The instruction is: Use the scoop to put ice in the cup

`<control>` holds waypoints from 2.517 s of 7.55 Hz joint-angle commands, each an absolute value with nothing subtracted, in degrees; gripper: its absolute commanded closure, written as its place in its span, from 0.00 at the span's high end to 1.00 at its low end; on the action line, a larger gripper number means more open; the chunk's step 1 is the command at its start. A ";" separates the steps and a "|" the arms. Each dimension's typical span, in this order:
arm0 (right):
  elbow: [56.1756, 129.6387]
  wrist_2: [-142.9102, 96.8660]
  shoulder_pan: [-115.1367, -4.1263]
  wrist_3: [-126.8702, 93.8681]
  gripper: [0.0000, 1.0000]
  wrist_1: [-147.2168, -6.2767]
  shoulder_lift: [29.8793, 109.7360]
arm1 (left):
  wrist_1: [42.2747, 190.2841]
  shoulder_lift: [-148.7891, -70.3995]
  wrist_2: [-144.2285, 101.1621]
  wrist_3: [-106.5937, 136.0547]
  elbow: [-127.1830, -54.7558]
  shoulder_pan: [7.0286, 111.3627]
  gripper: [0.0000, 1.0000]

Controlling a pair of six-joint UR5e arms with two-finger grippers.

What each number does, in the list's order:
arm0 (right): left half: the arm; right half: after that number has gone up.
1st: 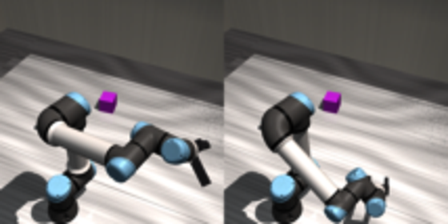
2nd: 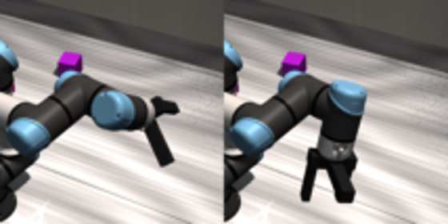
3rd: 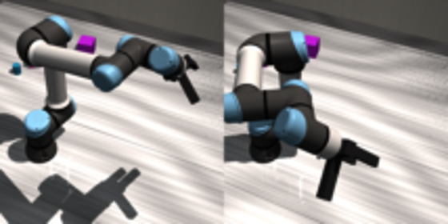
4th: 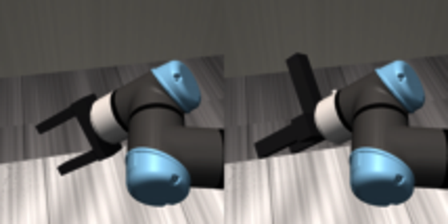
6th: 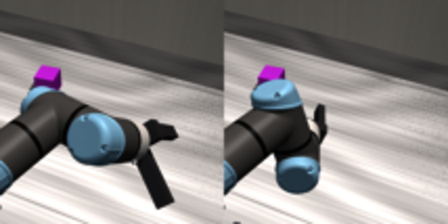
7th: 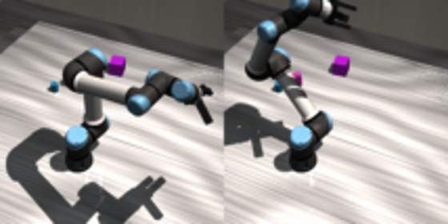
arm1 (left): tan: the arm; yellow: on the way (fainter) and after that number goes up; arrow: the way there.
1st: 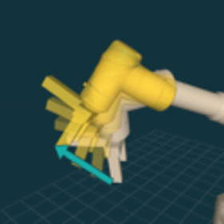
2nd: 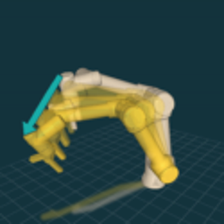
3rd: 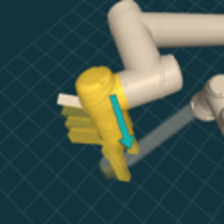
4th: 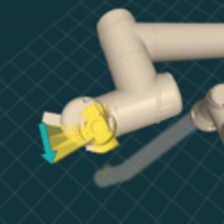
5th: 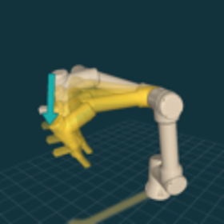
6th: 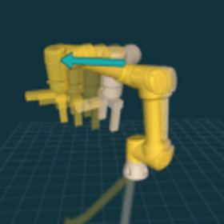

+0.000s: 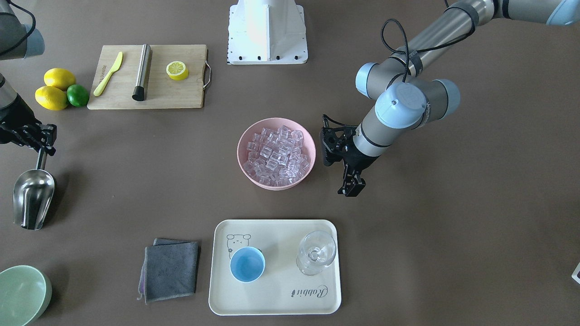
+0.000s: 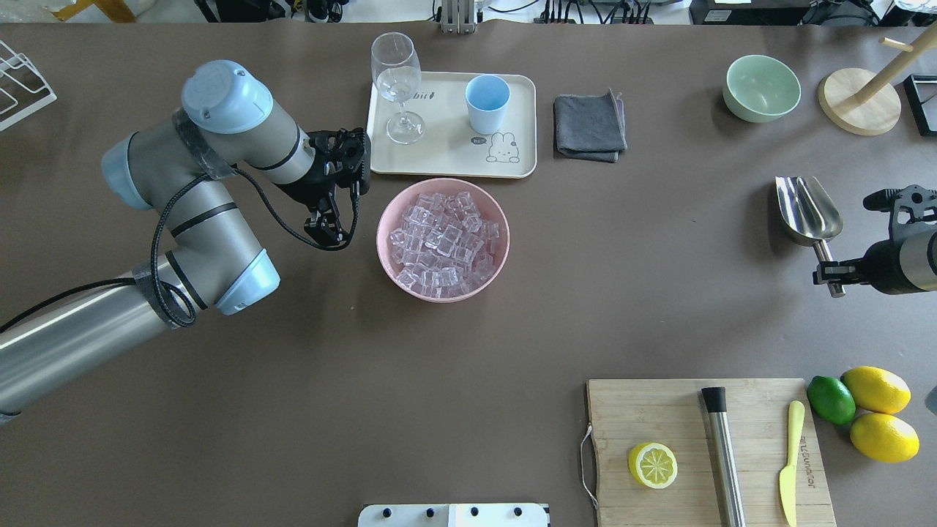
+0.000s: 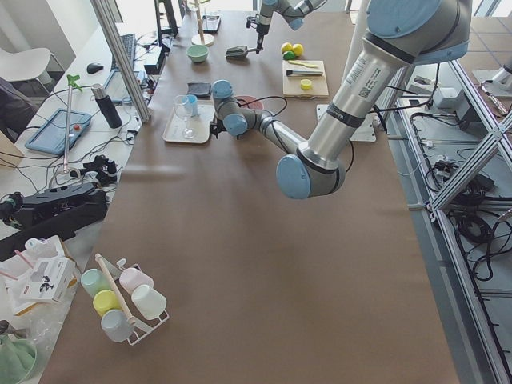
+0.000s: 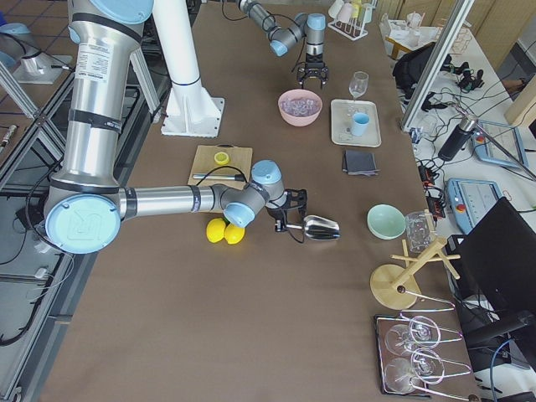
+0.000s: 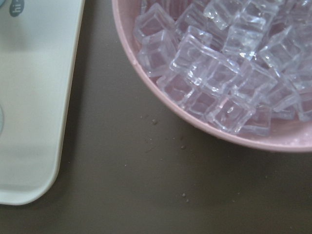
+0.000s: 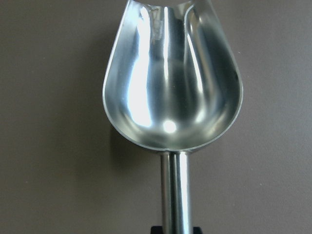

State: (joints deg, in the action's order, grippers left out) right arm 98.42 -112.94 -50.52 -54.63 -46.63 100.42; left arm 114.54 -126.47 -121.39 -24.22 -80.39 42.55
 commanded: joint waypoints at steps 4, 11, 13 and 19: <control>117.16 -121.11 -61.50 -27.75 0.00 -77.05 93.46 | 117.23 -126.74 -121.38 -20.49 -80.07 39.30 0.99; 120.67 -126.75 -65.49 15.23 0.00 -105.89 73.31 | 120.06 -128.85 -121.46 -15.38 -77.17 38.32 0.99; 121.73 -118.97 -58.31 31.04 0.00 -112.89 68.24 | 120.06 -128.85 -121.55 -15.38 -77.17 38.32 0.99; 115.16 -102.07 -46.96 34.72 0.00 -141.93 43.27 | 120.06 -128.67 -121.73 -15.47 -77.34 38.50 0.99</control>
